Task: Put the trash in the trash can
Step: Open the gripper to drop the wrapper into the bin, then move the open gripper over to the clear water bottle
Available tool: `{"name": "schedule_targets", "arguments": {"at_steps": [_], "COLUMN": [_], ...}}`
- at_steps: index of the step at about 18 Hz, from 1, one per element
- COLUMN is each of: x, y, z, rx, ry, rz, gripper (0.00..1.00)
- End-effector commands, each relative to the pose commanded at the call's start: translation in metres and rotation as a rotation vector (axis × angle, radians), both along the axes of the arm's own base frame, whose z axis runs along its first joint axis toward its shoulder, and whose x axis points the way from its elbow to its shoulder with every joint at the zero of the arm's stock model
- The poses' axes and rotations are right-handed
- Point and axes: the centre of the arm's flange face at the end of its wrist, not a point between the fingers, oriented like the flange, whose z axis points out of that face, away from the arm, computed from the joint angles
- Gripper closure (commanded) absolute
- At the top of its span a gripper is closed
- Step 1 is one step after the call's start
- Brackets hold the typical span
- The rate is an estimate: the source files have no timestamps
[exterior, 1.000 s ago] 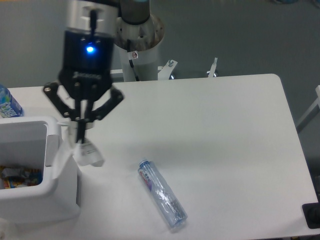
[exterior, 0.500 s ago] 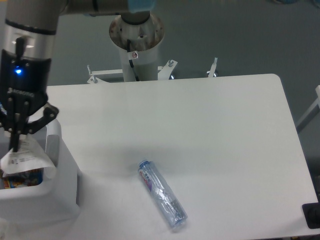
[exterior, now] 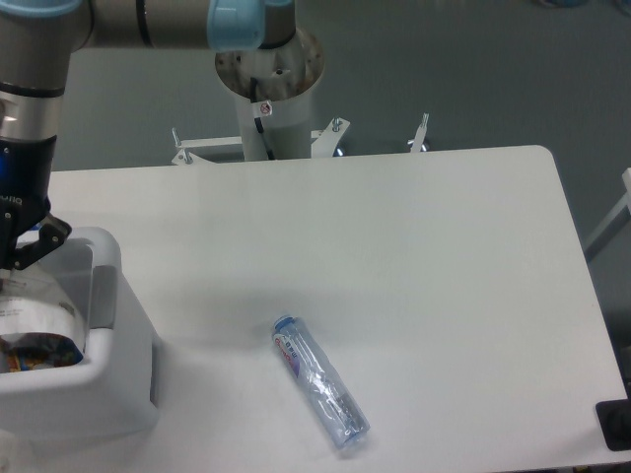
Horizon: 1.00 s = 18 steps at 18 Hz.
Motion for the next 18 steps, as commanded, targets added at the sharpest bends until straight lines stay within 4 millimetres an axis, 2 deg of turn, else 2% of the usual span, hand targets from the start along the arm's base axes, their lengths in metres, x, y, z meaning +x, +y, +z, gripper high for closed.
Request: {"name": "schedule_targets", "arguments": {"at_steps": [4, 5, 7, 8, 12, 15, 18], "x": [-0.009, -0.016, -0.044, -0.072, -0.201, -0.269, -0.320], "y": [-0.010, -0.018, -0.034, -0.047, -0.103, -0.139, -0.169], "z": [0.011, 0.020, 0.025, 0.028, 0.018, 0.008, -0.005], "rx": [0.006, 0.019, 0.023, 0.026, 0.008, -0.007, -0.023], "ry": [0.007, 0.013, 0.015, 0.019, 0.011, 0.002, -0.013], "rz": [0.023, 0.040, 0.092, 0.141, 0.369, 0.491, 0.581], "gripper": [0.00, 0.00, 0.00, 0.00, 0.00, 0.00, 0.00]}}
